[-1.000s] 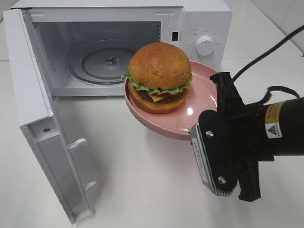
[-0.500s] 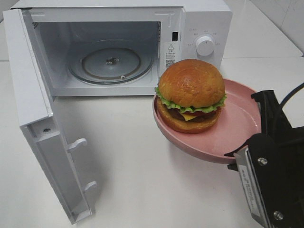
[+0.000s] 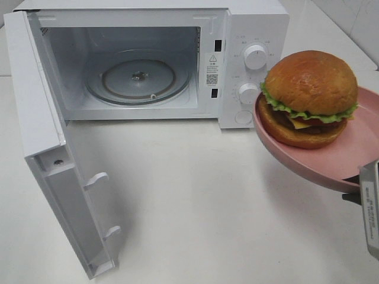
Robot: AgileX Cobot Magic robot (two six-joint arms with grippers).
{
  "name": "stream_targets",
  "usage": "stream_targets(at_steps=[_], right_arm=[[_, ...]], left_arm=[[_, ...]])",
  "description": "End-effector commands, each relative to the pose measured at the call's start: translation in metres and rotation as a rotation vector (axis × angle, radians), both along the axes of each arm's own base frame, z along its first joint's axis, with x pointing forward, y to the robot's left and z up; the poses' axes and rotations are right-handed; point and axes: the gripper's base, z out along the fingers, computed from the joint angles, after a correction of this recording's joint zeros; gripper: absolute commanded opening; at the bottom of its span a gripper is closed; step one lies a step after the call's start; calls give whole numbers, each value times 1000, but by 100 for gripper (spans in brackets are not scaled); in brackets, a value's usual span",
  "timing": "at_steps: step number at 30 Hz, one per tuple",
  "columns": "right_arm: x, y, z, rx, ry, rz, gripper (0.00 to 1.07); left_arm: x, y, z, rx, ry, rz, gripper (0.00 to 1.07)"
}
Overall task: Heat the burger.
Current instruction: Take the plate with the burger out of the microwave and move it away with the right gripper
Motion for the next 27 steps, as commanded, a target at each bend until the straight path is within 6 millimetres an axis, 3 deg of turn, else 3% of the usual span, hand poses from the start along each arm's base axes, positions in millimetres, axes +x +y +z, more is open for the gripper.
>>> stream_targets(at_steps=[1, 14, 16, 27], right_arm=[[2, -3, 7, 27, -51, -47, 1], [7, -24, 7, 11, -65, -381, 1], [12, -28, 4, 5, -77, -515, 1], [30, -27, -9, -18, -103, -763, 1]], left_arm=[[-2, -1, 0, -5, -22, 0, 100], [-2, -1, 0, -5, -22, 0, 100], [-2, -1, 0, -5, -22, 0, 100], [-2, -1, 0, -5, -22, 0, 100]])
